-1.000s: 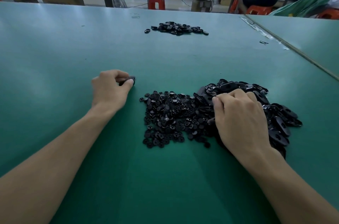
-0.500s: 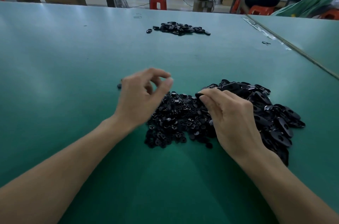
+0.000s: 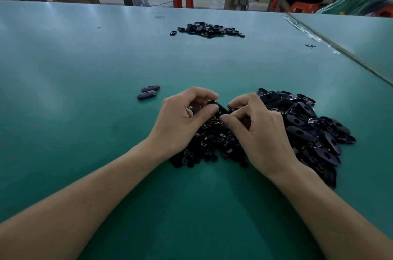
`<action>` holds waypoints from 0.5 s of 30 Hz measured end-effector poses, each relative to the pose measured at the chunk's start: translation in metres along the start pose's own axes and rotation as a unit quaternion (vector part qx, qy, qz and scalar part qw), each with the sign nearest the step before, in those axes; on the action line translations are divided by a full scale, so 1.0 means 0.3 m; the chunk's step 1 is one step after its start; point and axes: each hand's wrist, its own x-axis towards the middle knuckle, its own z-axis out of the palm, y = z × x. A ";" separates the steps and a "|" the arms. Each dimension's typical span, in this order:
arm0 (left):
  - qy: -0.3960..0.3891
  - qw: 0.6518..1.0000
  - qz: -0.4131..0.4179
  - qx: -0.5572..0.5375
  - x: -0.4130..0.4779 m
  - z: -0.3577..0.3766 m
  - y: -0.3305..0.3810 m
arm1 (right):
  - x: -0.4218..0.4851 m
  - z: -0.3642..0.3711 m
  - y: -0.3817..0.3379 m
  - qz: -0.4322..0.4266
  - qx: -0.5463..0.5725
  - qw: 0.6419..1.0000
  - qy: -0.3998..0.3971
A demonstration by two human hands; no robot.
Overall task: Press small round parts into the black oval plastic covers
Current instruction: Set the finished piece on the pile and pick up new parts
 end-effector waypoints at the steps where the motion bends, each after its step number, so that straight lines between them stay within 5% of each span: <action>1: 0.009 1.000 -0.005 0.003 0.003 -0.001 -0.005 | -0.001 0.001 0.003 0.002 -0.023 1.000 0.000; 7: 0.129 0.990 -0.058 -0.020 0.025 -0.017 -0.037 | -0.009 0.016 -0.019 -0.002 -0.195 0.978 -0.070; 15: 0.139 0.987 -0.084 -0.002 0.032 -0.022 -0.052 | -0.007 0.031 -0.024 0.005 -0.189 0.981 -0.048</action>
